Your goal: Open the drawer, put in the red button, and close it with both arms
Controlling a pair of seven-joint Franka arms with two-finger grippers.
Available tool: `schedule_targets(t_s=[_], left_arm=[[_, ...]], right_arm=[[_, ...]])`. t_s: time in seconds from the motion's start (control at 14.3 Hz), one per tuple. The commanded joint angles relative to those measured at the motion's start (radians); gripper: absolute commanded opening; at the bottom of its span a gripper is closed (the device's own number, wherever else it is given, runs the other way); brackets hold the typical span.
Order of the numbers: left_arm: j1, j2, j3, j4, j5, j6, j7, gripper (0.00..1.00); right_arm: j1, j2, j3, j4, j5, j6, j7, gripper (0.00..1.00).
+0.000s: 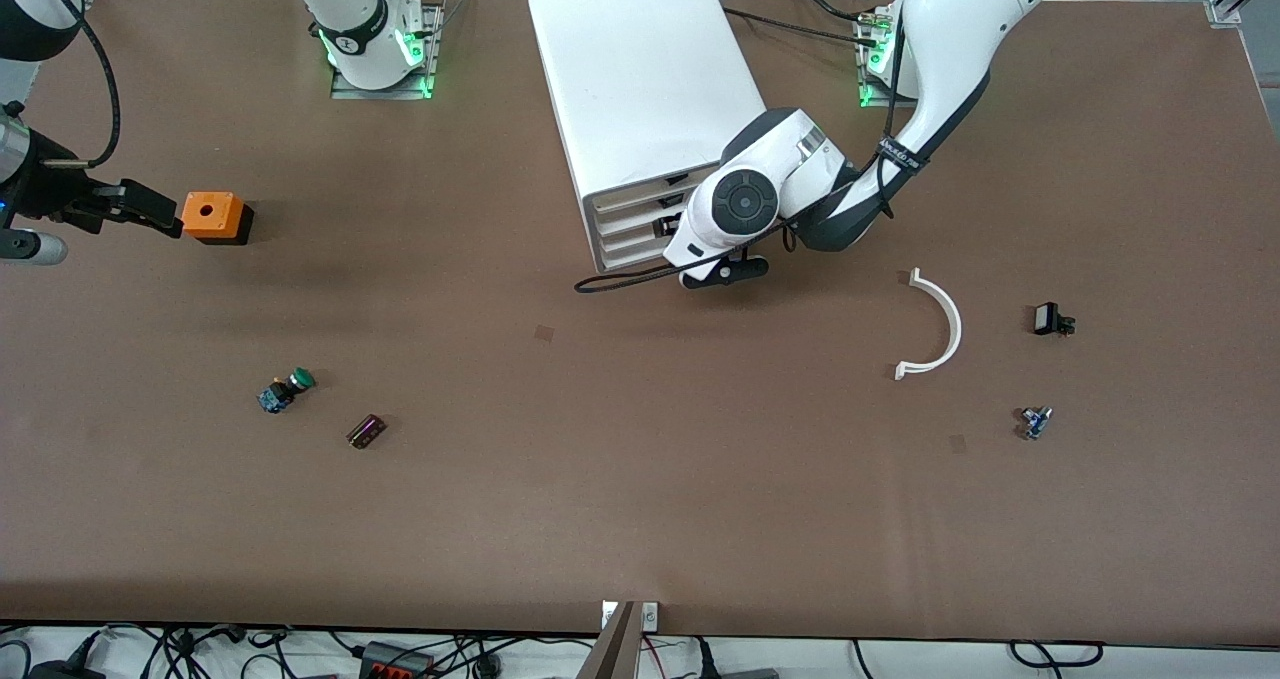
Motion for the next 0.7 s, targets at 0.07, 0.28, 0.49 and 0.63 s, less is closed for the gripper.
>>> schedule_targets(t_s=[0.07, 0.28, 0.49, 0.63], left_arm=[[0.009, -0.027, -0.010, -0.024, -0.016, -0.008, -0.006, 1.00], [0.007, -0.027, -0.010, -0.024, -0.016, -0.008, -0.006, 1.00], [0.006, -0.027, -0.010, -0.024, -0.016, -0.010, -0.008, 1.00], [0.010, -0.029, -0.010, -0.019, -0.016, -0.019, -0.005, 1.00]], right_arm=[[-0.002, -0.024, 0.001, -0.022, -0.008, -0.006, -0.014, 1.00], [-0.002, -0.026, 0.001, -0.022, -0.011, -0.006, -0.014, 1.00], [-0.002, -0.026, 0.001, -0.021, -0.011, -0.007, -0.014, 1.00], [-0.001, -0.026, 0.004, -0.022, -0.013, -0.009, -0.014, 1.00]])
